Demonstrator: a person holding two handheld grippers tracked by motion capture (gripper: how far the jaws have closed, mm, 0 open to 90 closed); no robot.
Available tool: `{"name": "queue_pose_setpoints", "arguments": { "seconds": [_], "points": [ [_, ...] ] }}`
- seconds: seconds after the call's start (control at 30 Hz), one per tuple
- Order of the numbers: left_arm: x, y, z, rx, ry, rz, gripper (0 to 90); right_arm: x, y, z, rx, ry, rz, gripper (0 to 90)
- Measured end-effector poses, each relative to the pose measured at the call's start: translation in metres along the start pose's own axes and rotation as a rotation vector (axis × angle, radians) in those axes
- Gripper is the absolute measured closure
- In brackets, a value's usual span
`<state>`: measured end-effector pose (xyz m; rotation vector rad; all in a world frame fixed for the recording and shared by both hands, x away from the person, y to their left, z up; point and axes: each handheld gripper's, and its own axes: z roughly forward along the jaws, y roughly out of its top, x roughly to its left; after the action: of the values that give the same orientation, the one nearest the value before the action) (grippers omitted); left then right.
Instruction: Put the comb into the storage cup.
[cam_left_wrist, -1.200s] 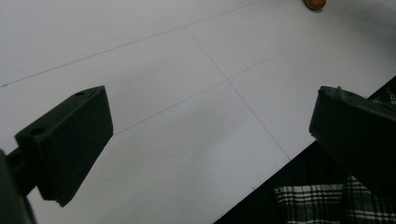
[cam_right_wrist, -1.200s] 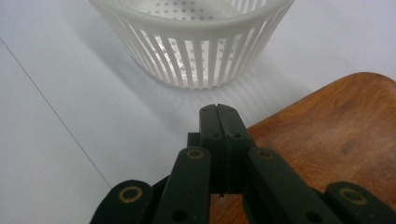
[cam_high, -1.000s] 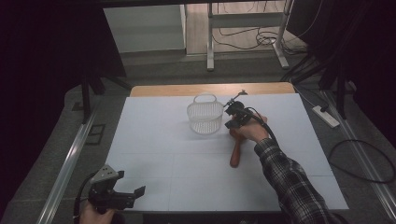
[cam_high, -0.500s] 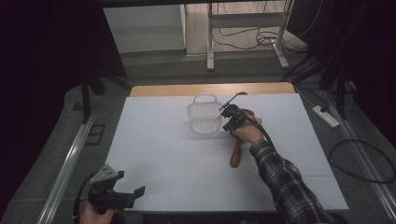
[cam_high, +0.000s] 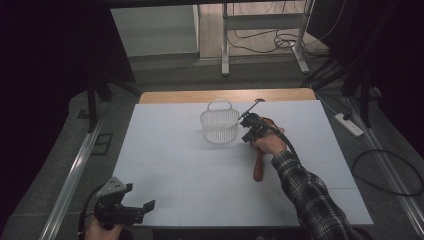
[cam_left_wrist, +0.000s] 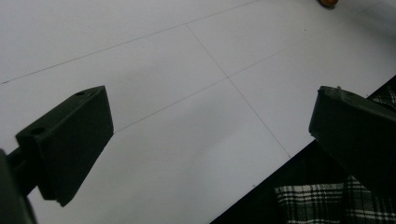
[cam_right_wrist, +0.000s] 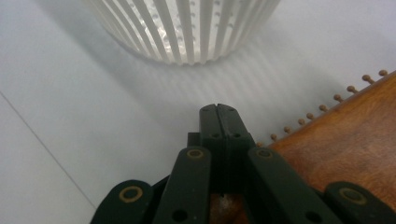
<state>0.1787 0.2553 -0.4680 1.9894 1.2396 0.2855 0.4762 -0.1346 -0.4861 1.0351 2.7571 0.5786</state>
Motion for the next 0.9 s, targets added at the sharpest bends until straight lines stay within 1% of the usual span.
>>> {"name": "queue_pose_setpoints", "arguments": {
  "seconds": [0.1,0.23,0.47,0.63,0.9],
  "points": [
    [0.000,0.000,0.000,0.001,0.002,0.000,0.6,-0.002,-0.005,-0.002,0.001,-0.001,0.007,89.6],
    [0.000,0.000,0.000,0.003,0.002,-0.001,0.7,-0.004,-0.012,-0.005,-0.007,0.017,0.019,89.6],
    [0.000,0.000,0.001,0.005,0.004,-0.001,0.7,-0.005,-0.022,-0.011,-0.006,0.027,0.020,89.6],
    [-0.001,0.001,0.001,0.007,0.005,0.001,0.7,-0.003,-0.028,-0.015,-0.008,0.021,0.010,89.6],
    [-0.001,0.001,0.001,0.008,0.005,0.000,0.7,-0.001,-0.038,-0.019,-0.015,0.038,0.007,89.5]
  ]
}}
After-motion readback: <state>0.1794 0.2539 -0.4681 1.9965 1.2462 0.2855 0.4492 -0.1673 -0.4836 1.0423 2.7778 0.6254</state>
